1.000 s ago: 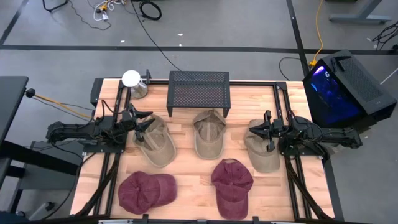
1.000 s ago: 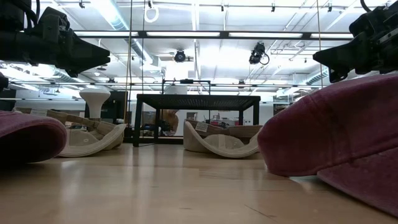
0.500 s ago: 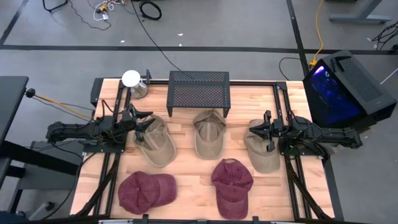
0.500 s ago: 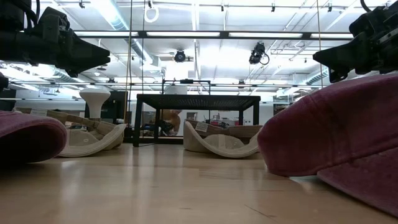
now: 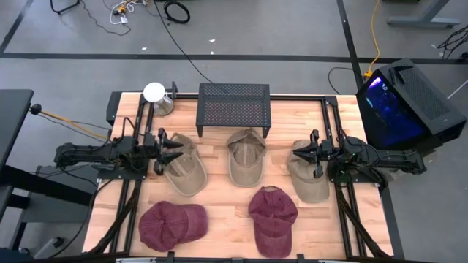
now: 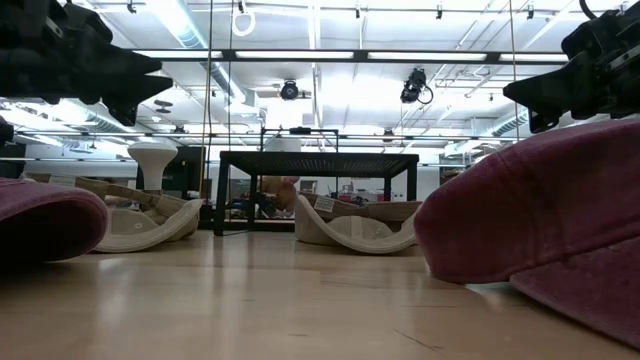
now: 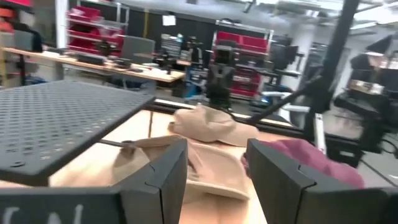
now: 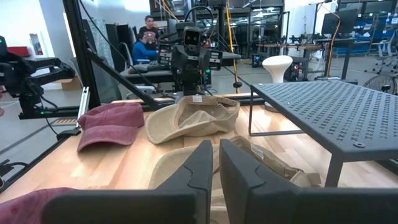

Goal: Pick & Place hat
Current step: Put the right brown cap on the shelf

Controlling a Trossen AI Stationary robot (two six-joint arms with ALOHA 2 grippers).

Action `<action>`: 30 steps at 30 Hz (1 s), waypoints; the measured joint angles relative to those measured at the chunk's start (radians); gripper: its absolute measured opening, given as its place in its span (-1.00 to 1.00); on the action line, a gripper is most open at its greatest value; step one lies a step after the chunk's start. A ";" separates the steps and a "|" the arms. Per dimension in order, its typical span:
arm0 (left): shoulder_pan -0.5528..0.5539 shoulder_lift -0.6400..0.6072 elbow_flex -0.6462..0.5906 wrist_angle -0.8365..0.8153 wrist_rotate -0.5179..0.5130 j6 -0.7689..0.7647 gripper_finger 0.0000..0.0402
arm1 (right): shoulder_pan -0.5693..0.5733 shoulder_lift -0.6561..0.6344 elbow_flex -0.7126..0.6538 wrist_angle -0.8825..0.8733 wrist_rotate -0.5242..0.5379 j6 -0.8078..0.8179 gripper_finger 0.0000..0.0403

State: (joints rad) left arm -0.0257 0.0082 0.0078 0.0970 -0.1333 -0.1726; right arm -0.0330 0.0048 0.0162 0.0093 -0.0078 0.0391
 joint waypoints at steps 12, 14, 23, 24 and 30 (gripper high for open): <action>0.000 0.000 0.000 0.001 0.016 -0.137 -0.14 | 0.000 0.000 0.000 0.015 0.088 -0.002 -0.84; 0.000 0.000 0.000 0.001 0.016 -0.157 -0.14 | 0.000 0.000 0.000 0.016 0.098 -0.002 -0.84; 0.000 0.000 0.000 0.006 0.018 -0.240 -0.14 | 0.000 0.000 0.000 0.033 0.096 0.009 -0.84; 0.000 0.000 0.000 0.010 0.021 -0.262 -0.14 | 0.000 0.000 0.000 0.040 0.090 0.022 -0.84; 0.000 0.000 0.000 0.050 0.026 -0.313 -0.14 | 0.000 0.000 0.000 0.106 0.042 0.221 -0.84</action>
State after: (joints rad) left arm -0.0254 0.0082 0.0078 0.1467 -0.1074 -0.4858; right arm -0.0330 0.0051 0.0162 0.1157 0.0347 0.2600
